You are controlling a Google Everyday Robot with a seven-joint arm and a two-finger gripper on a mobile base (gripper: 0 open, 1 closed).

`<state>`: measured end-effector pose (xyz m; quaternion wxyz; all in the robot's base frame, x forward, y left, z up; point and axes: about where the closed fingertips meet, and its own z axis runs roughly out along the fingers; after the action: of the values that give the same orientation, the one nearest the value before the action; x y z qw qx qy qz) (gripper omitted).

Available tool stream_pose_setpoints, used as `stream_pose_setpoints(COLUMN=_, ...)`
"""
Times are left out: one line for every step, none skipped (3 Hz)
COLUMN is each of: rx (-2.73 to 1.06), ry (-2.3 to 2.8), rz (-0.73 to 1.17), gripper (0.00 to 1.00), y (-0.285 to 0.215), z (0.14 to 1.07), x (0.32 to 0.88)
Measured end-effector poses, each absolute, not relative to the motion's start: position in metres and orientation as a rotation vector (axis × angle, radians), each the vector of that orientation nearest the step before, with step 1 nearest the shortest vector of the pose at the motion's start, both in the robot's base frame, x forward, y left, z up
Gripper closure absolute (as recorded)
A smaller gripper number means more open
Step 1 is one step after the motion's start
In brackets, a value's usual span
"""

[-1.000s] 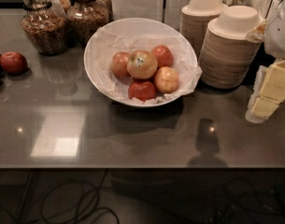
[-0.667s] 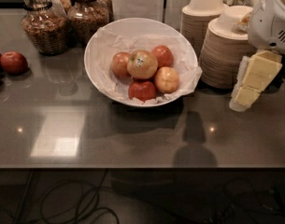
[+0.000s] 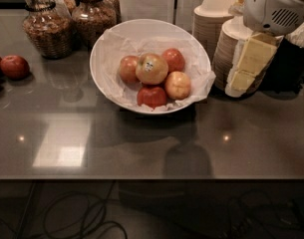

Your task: Pick apple from white bowl

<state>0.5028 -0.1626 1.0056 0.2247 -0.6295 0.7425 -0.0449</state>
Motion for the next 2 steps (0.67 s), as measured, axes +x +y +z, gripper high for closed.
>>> stream_pose_setpoints(rx=-1.690, ry=1.975, rz=-0.054, gripper=0.00, y=-0.147, z=1.003, x=0.512)
stream_pose_setpoints(rx=-1.657, ry=1.835, rz=0.074, gripper=0.00, y=-0.115, z=1.001, x=0.525)
